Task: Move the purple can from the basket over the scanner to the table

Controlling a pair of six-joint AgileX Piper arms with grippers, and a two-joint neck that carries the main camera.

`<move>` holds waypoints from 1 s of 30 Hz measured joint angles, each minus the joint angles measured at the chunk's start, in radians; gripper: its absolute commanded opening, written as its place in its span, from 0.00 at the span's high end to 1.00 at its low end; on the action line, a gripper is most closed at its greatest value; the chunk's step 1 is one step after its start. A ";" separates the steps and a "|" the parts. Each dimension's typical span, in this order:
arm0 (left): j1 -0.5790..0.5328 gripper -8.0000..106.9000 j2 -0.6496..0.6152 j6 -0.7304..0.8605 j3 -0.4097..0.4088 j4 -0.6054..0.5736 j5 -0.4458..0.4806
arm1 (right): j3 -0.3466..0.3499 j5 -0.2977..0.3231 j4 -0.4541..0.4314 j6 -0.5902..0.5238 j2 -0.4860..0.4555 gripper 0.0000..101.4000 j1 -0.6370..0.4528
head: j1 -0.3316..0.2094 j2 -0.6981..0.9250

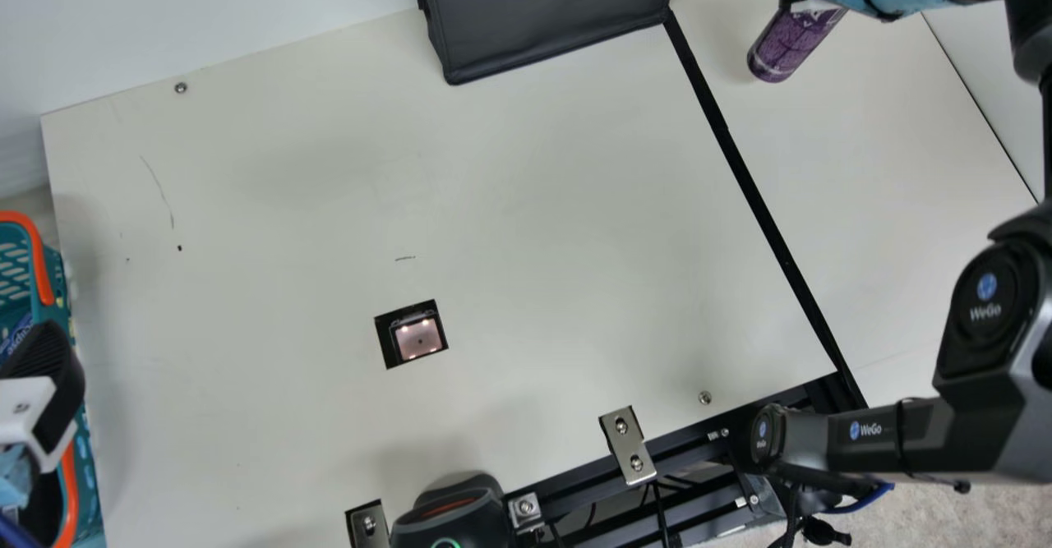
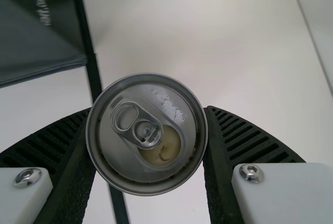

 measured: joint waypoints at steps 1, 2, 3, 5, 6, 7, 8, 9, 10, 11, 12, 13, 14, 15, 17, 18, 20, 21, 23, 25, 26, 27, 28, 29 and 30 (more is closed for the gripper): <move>0.000 0.15 0.000 0.000 0.000 0.000 0.000 | -0.018 0.003 -0.007 0.005 0.020 1.00 -0.003 | 0.000 0.000; 0.000 0.15 0.000 0.000 0.000 0.000 0.000 | -0.040 0.007 -0.015 0.012 0.041 1.00 -0.005 | 0.002 0.000; 0.000 0.15 0.000 0.000 0.000 0.000 0.000 | -0.063 0.011 -0.024 0.022 0.061 1.00 -0.006 | 0.002 0.000; 0.000 0.15 0.000 0.000 0.000 0.000 0.000 | -0.110 0.017 -0.047 0.034 0.097 1.00 -0.010 | 0.002 0.000; 0.000 0.15 0.000 0.000 0.000 0.000 0.000 | -0.133 0.018 -0.055 0.039 0.117 1.00 -0.011 | 0.002 0.000; 0.000 0.15 0.000 0.000 0.000 0.000 0.000 | -0.152 0.018 -0.060 0.048 0.132 1.00 -0.013 | 0.000 -0.002; 0.000 0.15 0.000 0.000 0.000 0.000 0.000 | -0.174 0.021 -0.071 0.055 0.151 1.00 -0.016 | 0.002 0.000; 0.000 0.15 0.000 0.000 0.000 0.000 0.000 | -0.196 0.026 -0.081 0.060 0.169 1.00 -0.018 | 0.002 0.000; 0.000 0.15 0.000 0.000 0.000 0.000 0.000 | -0.212 0.030 -0.088 0.065 0.182 1.00 -0.018 | 0.000 0.000; 0.000 0.15 0.000 0.000 0.000 0.000 0.000 | -0.233 0.032 -0.095 0.073 0.198 1.00 -0.021 | 0.002 0.000; 0.000 0.15 0.000 0.000 0.000 0.000 0.000 | -0.253 0.034 -0.101 0.079 0.215 1.00 -0.025 | 0.000 0.000; 0.000 0.15 0.000 0.000 0.000 0.000 0.000 | -0.273 0.036 -0.107 0.081 0.230 1.00 -0.026 | 0.000 0.000; 0.000 0.15 0.000 0.000 0.000 0.000 0.000 | -0.291 0.038 -0.111 0.084 0.244 1.00 -0.028 | 0.002 0.000; 0.000 0.15 0.000 0.000 0.000 0.000 0.000 | -0.310 0.042 -0.118 0.087 0.258 1.00 -0.030 | 0.002 0.000; 0.000 0.15 0.000 0.000 0.000 0.000 0.000 | -0.340 0.046 -0.123 0.092 0.281 1.00 -0.034 | 0.000 0.000; 0.000 0.15 0.000 0.000 0.000 0.000 0.000 | -0.356 0.049 -0.123 0.097 0.293 1.00 -0.037 | 0.002 0.000; 0.000 0.15 0.000 0.000 0.000 0.000 0.000 | -0.380 0.053 -0.132 0.101 0.311 1.00 -0.038 | 0.002 -0.002; 0.000 0.15 0.000 0.000 0.000 0.000 0.000 | -0.392 0.054 -0.137 0.104 0.321 1.00 -0.039 | 0.002 0.000; 0.000 0.15 0.000 0.000 0.000 0.000 0.000 | -0.410 0.055 -0.144 0.108 0.335 1.00 -0.039 | 0.000 0.000; 0.000 0.15 0.000 0.000 0.000 0.000 0.000 | -0.424 0.054 -0.152 0.113 0.346 0.97 -0.039 | 0.002 0.000; 0.000 0.15 0.000 0.000 0.000 0.000 0.000 | -0.427 0.055 -0.160 0.113 0.350 0.93 -0.039 | 0.000 0.000; 0.000 0.15 0.000 0.000 0.000 0.000 0.000 | -0.429 0.054 -0.166 0.116 0.354 0.90 -0.039 | 0.002 0.000; 0.000 0.15 0.000 0.000 0.000 0.000 0.000 | -0.431 0.054 -0.171 0.118 0.357 0.87 -0.039 | 0.000 0.000; 0.000 0.15 0.000 0.000 0.000 0.000 0.000 | -0.431 0.054 -0.175 0.121 0.359 0.84 -0.039 | 0.002 0.000; 0.000 0.15 0.000 0.000 0.000 0.000 0.000 | -0.431 0.050 -0.175 0.124 0.361 0.80 -0.039 | 0.000 0.000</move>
